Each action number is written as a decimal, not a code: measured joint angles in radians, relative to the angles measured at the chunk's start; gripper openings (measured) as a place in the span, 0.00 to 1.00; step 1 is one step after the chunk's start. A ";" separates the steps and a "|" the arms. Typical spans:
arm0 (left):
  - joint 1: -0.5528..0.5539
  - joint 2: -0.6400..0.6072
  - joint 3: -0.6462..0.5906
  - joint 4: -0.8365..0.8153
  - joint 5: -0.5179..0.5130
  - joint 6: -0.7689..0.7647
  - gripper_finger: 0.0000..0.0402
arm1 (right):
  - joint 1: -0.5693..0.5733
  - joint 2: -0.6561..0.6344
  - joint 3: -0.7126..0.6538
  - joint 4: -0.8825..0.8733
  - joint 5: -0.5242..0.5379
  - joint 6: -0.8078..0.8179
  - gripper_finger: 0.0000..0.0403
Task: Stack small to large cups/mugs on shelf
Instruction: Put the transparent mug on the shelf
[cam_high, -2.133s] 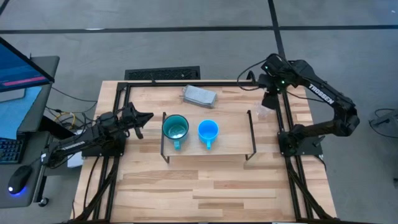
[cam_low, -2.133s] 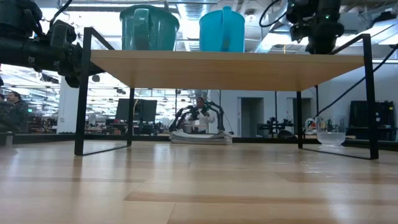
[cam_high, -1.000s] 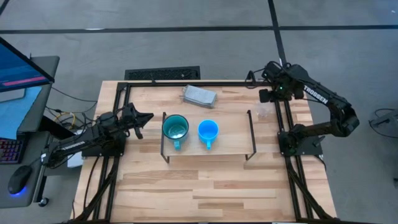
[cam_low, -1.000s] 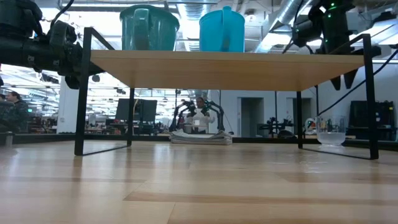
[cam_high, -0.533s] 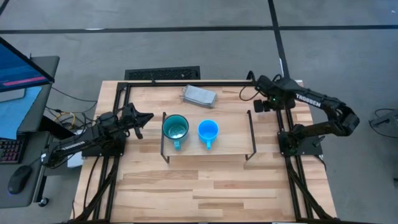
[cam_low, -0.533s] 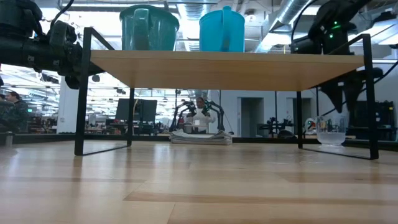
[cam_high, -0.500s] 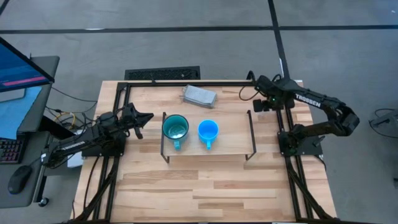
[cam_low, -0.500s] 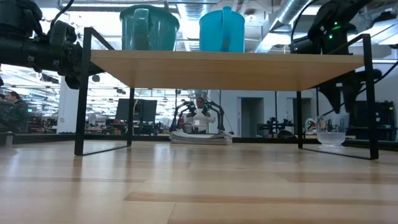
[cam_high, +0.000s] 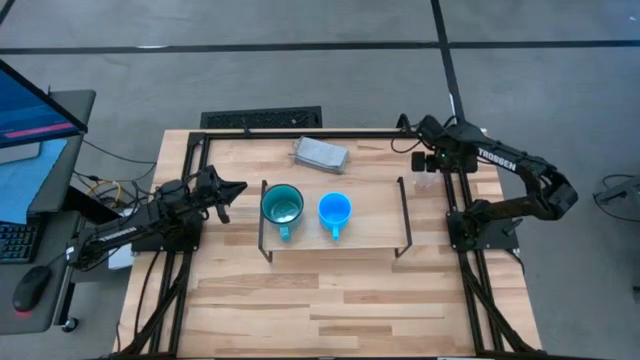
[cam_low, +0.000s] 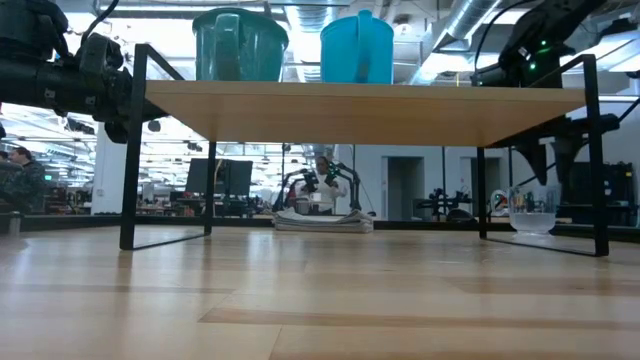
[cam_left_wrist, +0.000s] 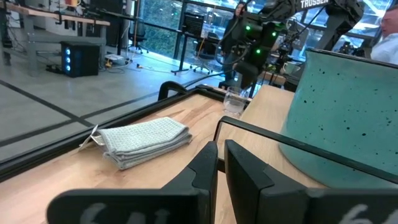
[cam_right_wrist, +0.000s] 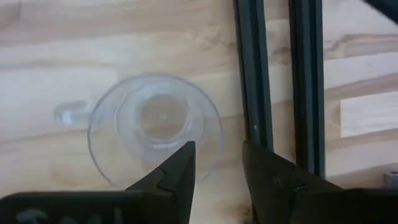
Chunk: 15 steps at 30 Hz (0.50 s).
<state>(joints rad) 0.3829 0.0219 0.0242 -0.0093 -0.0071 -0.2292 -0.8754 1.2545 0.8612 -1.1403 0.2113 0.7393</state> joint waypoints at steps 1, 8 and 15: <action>0.000 0.000 0.000 0.000 0.000 0.000 0.05 | -0.006 0.000 0.000 0.008 0.000 0.003 0.38; 0.000 0.000 0.000 0.000 -0.001 0.000 0.05 | -0.039 0.001 0.000 0.027 0.001 0.013 0.38; 0.000 0.000 0.000 0.000 -0.001 0.000 0.05 | -0.038 0.002 0.000 0.027 -0.001 0.014 0.38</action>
<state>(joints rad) 0.3830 0.0219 0.0242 -0.0093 -0.0082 -0.2290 -0.9134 1.2564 0.8612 -1.1133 0.2104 0.7528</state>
